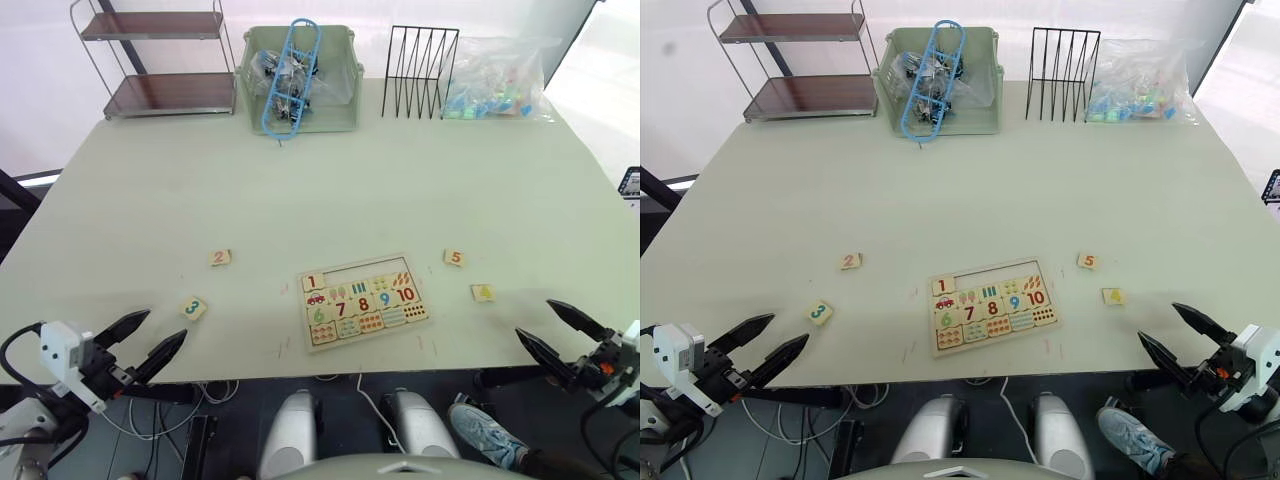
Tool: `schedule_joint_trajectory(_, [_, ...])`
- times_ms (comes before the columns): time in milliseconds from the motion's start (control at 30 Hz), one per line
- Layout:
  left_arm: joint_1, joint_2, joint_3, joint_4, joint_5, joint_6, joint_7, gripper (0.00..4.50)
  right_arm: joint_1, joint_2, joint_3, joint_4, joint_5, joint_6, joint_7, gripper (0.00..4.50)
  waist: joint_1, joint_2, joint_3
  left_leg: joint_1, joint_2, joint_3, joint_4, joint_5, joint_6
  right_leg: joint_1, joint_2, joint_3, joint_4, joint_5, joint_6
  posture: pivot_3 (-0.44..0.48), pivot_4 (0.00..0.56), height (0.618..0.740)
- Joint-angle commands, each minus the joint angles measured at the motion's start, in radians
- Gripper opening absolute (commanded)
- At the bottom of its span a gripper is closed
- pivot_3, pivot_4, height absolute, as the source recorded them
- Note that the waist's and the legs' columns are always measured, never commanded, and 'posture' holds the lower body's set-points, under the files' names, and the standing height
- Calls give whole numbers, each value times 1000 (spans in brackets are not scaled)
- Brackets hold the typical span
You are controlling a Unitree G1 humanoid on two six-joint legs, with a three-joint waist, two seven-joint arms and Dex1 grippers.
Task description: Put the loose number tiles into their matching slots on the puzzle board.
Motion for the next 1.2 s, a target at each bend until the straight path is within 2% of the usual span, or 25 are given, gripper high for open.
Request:
schedule_joint_trajectory(33, [-1, 16, 4, 1, 2, -17, -3, 4486, -2, 2, -12, -2, 0, -22, 13, 4500, 0, 0, 0, 0, 0, 0, 0, 0, 0, 0, 0, 0, 0, 0, 0, 0, 150, 740])
schedule_joint_trajectory(600, [-20, 20, 9, 30, 10, -30, -19, 4486, -20, 2, -5, 13, -5, -25, 30, 4500, 0, 0, 0, 0, 0, 0, 0, 0, 0, 0, 0, 0, 0, 0, 0, 0, 150, 740])
schedule_joint_trajectory(800, [-39, 55, 15, 64, 8, -35, -55, 4486, -29, -3, 6, 7, 2, -21, 52, 4500, 0, 0, 0, 0, 0, 0, 0, 0, 0, 0, 0, 0, 0, 0, 0, 0, 150, 740])
schedule_joint_trajectory(967, [-129, 127, -4, 137, 14, -48, -109, 4486, -33, -12, 24, -54, 53, 10, 99, 4500, 2, 0, 0, 0, 0, 0, 0, 0, 0, 0, 0, 0, 0, 0, 0, 0, 150, 740])
schedule_joint_trajectory(1200, [-354, 254, -85, 341, 63, -105, -225, 4486, -34, -20, 43, -103, 92, 26, 175, 4500, 1, 0, 0, 0, 0, 0, 0, 0, 0, 0, 0, -1, 0, 0, 0, 0, 150, 740])
